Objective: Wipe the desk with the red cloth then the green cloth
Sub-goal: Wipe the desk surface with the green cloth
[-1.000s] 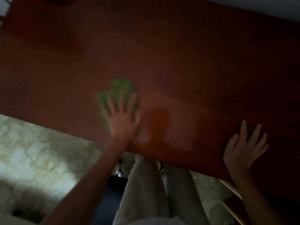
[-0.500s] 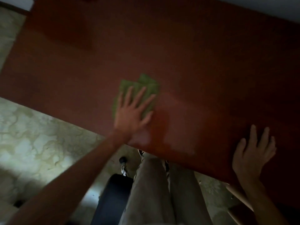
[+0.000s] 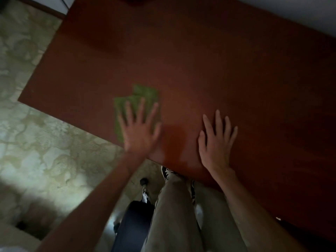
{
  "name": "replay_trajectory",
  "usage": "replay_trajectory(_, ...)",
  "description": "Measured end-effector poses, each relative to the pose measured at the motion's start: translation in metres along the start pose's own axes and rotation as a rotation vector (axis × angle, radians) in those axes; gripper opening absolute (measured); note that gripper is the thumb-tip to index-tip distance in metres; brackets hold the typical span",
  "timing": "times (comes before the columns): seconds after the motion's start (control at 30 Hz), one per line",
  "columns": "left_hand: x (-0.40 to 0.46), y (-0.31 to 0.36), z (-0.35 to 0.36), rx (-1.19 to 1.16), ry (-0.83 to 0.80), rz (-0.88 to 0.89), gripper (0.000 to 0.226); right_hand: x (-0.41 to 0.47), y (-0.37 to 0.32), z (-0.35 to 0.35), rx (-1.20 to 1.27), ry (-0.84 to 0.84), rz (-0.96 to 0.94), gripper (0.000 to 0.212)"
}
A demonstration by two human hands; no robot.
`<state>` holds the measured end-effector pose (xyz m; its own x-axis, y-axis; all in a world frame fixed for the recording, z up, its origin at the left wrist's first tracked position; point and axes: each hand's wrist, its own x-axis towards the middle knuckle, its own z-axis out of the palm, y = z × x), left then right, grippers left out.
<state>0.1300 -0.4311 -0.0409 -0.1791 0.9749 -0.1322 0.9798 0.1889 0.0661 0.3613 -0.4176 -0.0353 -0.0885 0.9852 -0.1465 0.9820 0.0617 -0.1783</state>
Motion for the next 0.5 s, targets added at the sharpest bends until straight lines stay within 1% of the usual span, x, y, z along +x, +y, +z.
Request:
replay_trajectory(0.1, -0.024, 0.08, 0.006, -0.025, -0.023, 0.264, 0.061, 0.001, -0.003, 0.002, -0.065, 0.021, 0.01, 0.053)
replay_trajectory(0.13, -0.03, 0.099, 0.007, -0.02, -0.041, 0.323, 0.061, 0.001, -0.002, 0.002, -0.064, 0.024, 0.017, 0.054)
replay_trajectory(0.2, -0.034, 0.111, 0.01, -0.04, -0.046, 0.365, 0.06, 0.002, -0.002, 0.0, -0.029, 0.043, 0.045, 0.054)
replay_trajectory(0.27, -0.025, 0.093, 0.01, -0.089, -0.001, 0.417, 0.057, 0.001, -0.004, -0.001, -0.031, 0.059, 0.05, 0.053)
replay_trajectory(0.33, -0.009, 0.055, 0.006, -0.083, 0.009, 0.447, 0.057, 0.002, -0.006, -0.002, -0.048, 0.057, 0.047, 0.052)
replay_trajectory(0.4, 0.013, 0.005, 0.001, -0.059, 0.022, 0.357, 0.058, 0.003, -0.006, -0.001, -0.049, 0.037, 0.05, 0.053)
replay_trajectory(0.5, 0.047, -0.081, -0.01, -0.022, 0.036, 0.119, 0.058, 0.002, -0.006, -0.001, -0.076, 0.01, 0.058, 0.055)
